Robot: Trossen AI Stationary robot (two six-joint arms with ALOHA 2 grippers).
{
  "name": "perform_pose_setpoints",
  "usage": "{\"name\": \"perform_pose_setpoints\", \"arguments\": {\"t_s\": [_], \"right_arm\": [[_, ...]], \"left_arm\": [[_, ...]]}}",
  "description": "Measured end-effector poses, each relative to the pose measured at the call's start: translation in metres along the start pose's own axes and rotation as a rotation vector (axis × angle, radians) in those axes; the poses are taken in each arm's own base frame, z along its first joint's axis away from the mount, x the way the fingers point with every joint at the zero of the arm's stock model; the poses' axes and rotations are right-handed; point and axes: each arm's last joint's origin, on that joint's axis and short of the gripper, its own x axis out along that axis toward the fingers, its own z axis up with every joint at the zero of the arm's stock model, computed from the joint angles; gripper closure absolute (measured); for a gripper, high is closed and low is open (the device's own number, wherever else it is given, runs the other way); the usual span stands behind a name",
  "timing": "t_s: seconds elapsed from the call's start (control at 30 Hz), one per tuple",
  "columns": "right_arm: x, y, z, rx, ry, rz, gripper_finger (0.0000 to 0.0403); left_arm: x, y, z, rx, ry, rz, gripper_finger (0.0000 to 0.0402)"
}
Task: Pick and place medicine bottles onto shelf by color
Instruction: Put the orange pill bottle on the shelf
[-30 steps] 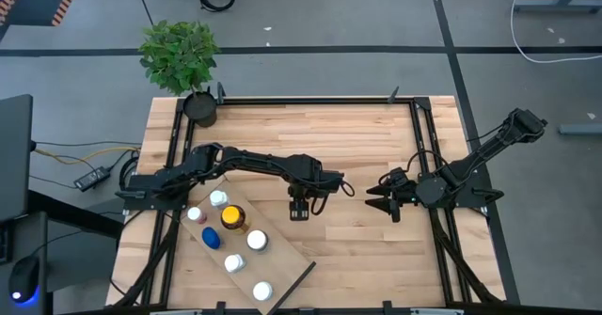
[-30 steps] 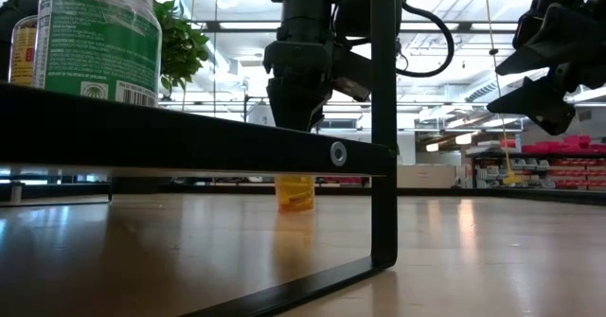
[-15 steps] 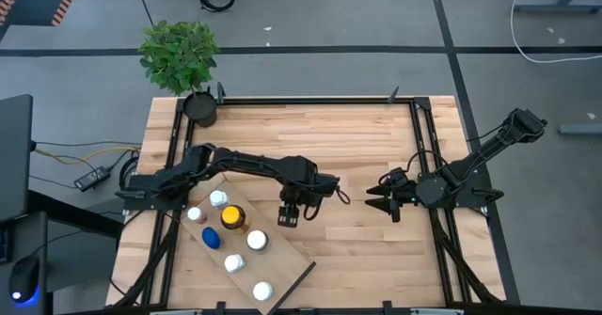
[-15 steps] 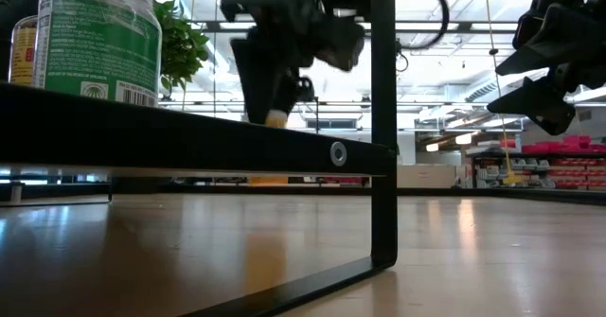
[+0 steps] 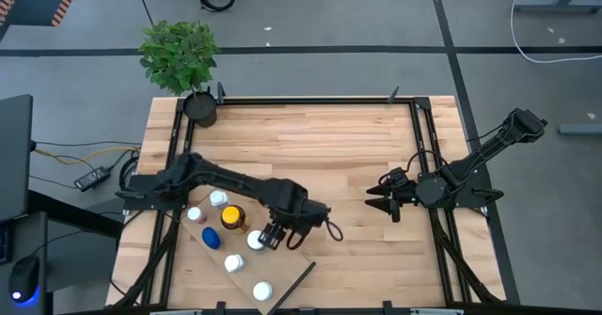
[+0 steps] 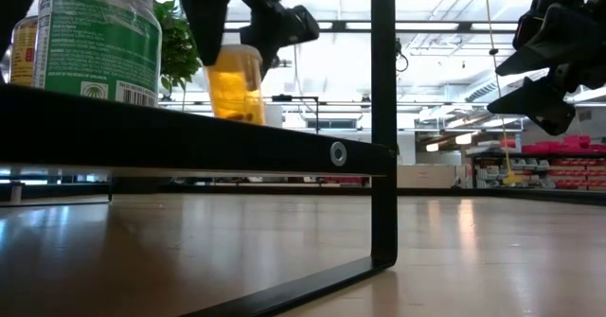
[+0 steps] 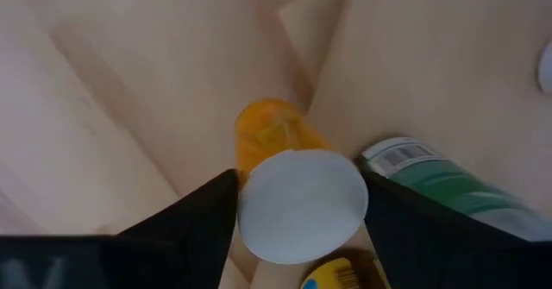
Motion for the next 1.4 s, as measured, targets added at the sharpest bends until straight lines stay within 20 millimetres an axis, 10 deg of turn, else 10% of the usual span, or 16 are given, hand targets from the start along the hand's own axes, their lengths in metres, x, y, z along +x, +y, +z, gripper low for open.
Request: {"name": "perform_pose_setpoints", "arguments": {"t_s": [1.4], "right_arm": [[0.0, 0.001, -0.004, -0.083, 0.108, 0.073, 0.0157]], "left_arm": [[-0.066, -0.041, 0.021, 0.01, -0.255, -0.019, 0.0184]]}}
